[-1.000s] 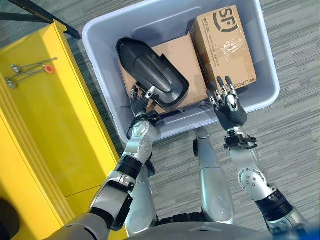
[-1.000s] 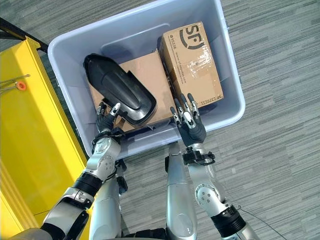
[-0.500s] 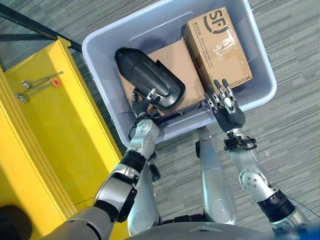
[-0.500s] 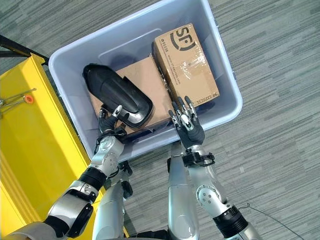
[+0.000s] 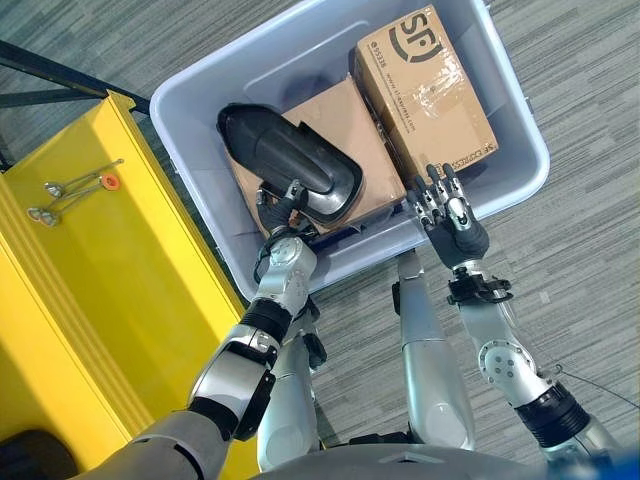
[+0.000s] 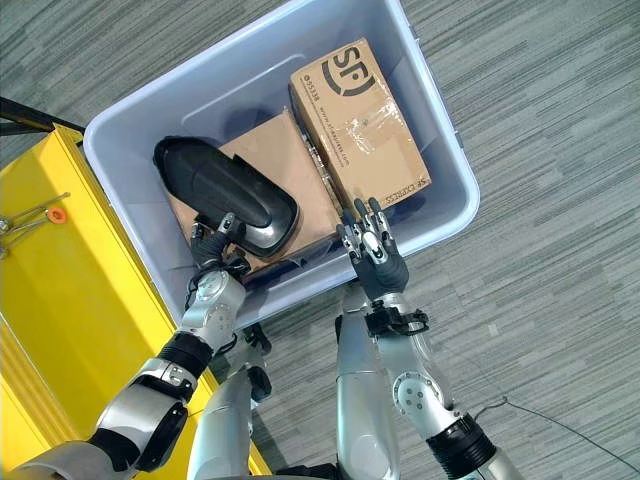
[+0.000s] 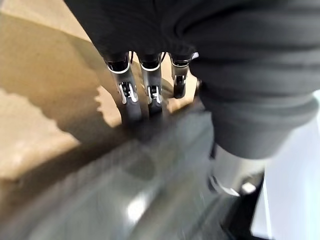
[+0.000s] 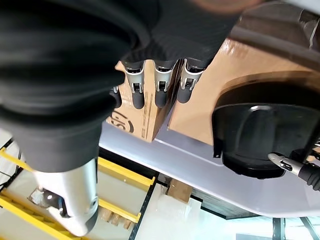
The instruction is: Move parts from the plastic box to the shelf.
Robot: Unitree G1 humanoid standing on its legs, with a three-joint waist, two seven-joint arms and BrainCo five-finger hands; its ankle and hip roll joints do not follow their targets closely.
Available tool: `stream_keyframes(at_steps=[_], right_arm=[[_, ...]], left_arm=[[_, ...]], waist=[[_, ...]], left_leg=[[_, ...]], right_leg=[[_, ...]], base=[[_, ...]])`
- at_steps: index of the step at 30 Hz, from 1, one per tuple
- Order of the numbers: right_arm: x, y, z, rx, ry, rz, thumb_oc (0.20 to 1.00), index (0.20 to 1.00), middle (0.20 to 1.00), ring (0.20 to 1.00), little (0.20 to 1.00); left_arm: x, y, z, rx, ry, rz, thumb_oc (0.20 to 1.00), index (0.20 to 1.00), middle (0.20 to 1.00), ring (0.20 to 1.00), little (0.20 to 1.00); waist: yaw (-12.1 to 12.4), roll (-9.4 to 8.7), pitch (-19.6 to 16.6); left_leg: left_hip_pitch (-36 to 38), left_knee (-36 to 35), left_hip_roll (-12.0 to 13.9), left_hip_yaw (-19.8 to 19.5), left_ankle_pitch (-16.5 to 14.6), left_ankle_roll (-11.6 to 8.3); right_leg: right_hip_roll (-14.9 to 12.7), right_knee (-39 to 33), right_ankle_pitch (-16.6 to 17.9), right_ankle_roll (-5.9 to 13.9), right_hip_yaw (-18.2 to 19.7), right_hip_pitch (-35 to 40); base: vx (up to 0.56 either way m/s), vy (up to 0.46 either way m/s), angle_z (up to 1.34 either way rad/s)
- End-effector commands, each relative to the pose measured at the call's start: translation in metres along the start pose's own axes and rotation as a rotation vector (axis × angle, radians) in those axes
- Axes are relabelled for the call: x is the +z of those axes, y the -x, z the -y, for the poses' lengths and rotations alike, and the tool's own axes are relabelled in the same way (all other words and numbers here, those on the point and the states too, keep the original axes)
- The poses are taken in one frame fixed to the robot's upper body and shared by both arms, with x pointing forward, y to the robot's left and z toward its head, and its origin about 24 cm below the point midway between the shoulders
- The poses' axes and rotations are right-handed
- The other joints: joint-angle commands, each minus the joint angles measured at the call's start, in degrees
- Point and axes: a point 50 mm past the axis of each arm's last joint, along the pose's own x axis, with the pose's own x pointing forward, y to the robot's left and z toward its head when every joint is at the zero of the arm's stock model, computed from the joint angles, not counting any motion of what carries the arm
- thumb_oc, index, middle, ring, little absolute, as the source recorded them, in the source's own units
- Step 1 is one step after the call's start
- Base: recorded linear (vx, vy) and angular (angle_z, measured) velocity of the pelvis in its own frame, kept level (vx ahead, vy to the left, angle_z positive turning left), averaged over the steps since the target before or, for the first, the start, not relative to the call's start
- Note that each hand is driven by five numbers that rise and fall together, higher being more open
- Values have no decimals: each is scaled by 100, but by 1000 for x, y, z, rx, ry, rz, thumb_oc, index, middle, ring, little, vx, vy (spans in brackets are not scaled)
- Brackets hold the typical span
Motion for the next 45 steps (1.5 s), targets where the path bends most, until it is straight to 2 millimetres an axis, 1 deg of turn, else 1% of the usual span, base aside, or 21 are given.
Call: stream_keyframes(at_steps=[1,6,14,20,26,28,30,32,33,34,35,36,37,38,39,40,41,42,43,44,45], right_arm=[[18,-2,-12,95,25,38,1000,1000,1000,1000,1000],[15,1,-11,87,28,25,1000,1000,1000,1000,1000],[14,6,-5,69,9,17,1000,1000,1000,1000,1000],[15,6,-5,71,15,12,1000,1000,1000,1000,1000],[16,5,-4,76,26,10,1000,1000,1000,1000,1000],[17,5,-4,82,35,12,1000,1000,1000,1000,1000],[16,6,-4,84,37,9,1000,1000,1000,1000,1000],[17,6,-2,79,52,19,1000,1000,1000,1000,1000],[17,6,-2,78,52,18,1000,1000,1000,1000,1000],[18,7,0,74,61,22,1000,1000,1000,1000,1000],[18,8,1,72,68,25,1000,1000,1000,1000,1000],[18,8,1,71,68,25,1000,1000,1000,1000,1000],[19,9,2,64,70,30,1000,1000,1000,1000,1000],[22,10,4,59,81,39,1000,1000,1000,1000,1000],[23,10,5,59,86,46,1000,1000,1000,1000,1000],[27,11,7,53,100,57,1000,1000,1000,1000,1000],[27,12,7,52,103,57,1000,1000,1000,1000,1000],[27,12,7,52,103,57,1000,1000,1000,1000,1000],[28,14,10,43,106,58,1000,1000,1000,1000,1000],[32,13,11,45,123,68,1000,1000,1000,1000,1000],[33,15,12,43,126,70,1000,1000,1000,1000,1000]], left_arm=[[-55,19,26,-49,-127,-296,200,200,200,200,200],[-58,22,27,-47,-112,-305,200,200,200,200,200],[-56,19,24,-15,-106,-301,200,200,200,200,200],[-46,16,29,-27,-84,-264,200,200,200,200,200],[-38,13,27,-36,-74,-228,200,200,200,200,200],[-29,9,26,-55,-126,-167,200,200,200,200,200],[-27,7,24,-52,-146,-152,200,200,200,200,200],[-13,4,23,-81,-175,-70,200,200,200,200,200],[-13,4,23,-80,-176,-70,200,200,200,200,200],[-3,1,18,-84,-170,-18,200,200,200,200,200],[3,1,17,-92,-166,15,200,200,200,200,200],[2,1,16,-91,-166,15,200,200,200,200,200],[6,1,13,-99,-180,43,200,200,200,200,200],[17,3,13,-126,-196,113,200,200,200,200,200],[21,7,11,-143,-198,146,200,200,200,200,200],[28,11,5,-169,-199,199,200,200,200,200,200],[28,13,-4,-164,-191,204,200,200,200,200,200],[28,13,-4,-164,-191,204,200,200,200,200,200],[34,14,-19,-156,-176,237,200,200,200,200,200],[43,15,-23,-163,-170,277,200,200,200,200,200],[46,17,-28,-166,-179,296,200,200,200,200,200]], waist=[[-464,136,574],[-470,115,574],[-447,75,574],[-416,45,574],[-377,19,574],[-359,-4,574],[-350,-11,574],[-320,-22,574],[-320,-22,574],[-292,-32,574],[-277,-36,574],[-277,-36,574],[-256,-41,574],[-229,-36,574],[-203,-37,574],[-157,-34,574],[-129,-42,574],[-129,-42,574],[-71,-70,574],[-33,-104,574],[-8,-113,574]], left_leg=[[-142,751,-47,-252,-401,148],[-209,782,-40,-217,-424,156],[-216,810,-39,-264,-453,164],[-241,864,-38,-331,-453,154],[-220,915,-41,-377,-461,153],[-191,948,-29,-401,-464,157],[-174,955,-28,-420,-469,160],[-79,966,-25,-476,-464,157],[-76,966,-24,-478,-464,157],[-3,971,-24,-537,-458,158],[47,972,-25,-565,-458,159],[51,970,-24,-567,-457,159],[111,956,-24,-590,-458,160],[162,943,-25,-619,-451,157],[195,943,-28,-651,-447,161],[296,916,-35,-697,-448,165],[355,901,-30,-715,-448,173],[360,899,-29,-715,-447,173],[518,858,-14,-741,-448,166],[507,801,-3,-718,-302,189],[570,778,-5,-738,-299,191]], right_leg=[[152,1340,-883,-95,-286,-462],[172,1363,-875,-98,-278,-550],[153,1374,-855,-89,-340,-511],[127,1372,-853,-95,-374,-443],[106,1334,-835,-95,-405,-324],[82,1303,-821,-93,-439,-220],[81,1300,-820,-95,-452,-192],[48,1257,-804,-90,-496,-25],[48,1255,-804,-90,-498,-20],[29,1213,-795,-88,-528,125],[17,1172,-787,-88,-558,223],[17,1168,-786,-88,-561,229],[7,1139,-777,-81,-577,311],[-14,1080,-762,-73,-614,436],[-32,1043,-749,-69,-648,511],[-56,972,-741,-62,-691,668],[-69,925,-718,-53,-720,752],[-68,921,-717,-53,-721,758],[-97,791,-682,-32,-786,983],[-109,603,-483,-57,-809,1059],[-126,551,-463,-50,-843,1160]], base=[[8,-14,-3],[1,-1,-1],[0,0,0],[-2,-1,1],[-9,9,2],[-35,31,3],[-24,10,7],[-36,7,11],[-38,9,11],[-40,15,7],[-40,15,5],[-23,13,9],[-26,4,14],[-41,4,21],[-43,9,18],[-31,19,16],[-17,20,12],[-18,32,10],[-83,5,6],[-90,2,2],[-84,-9,4]])
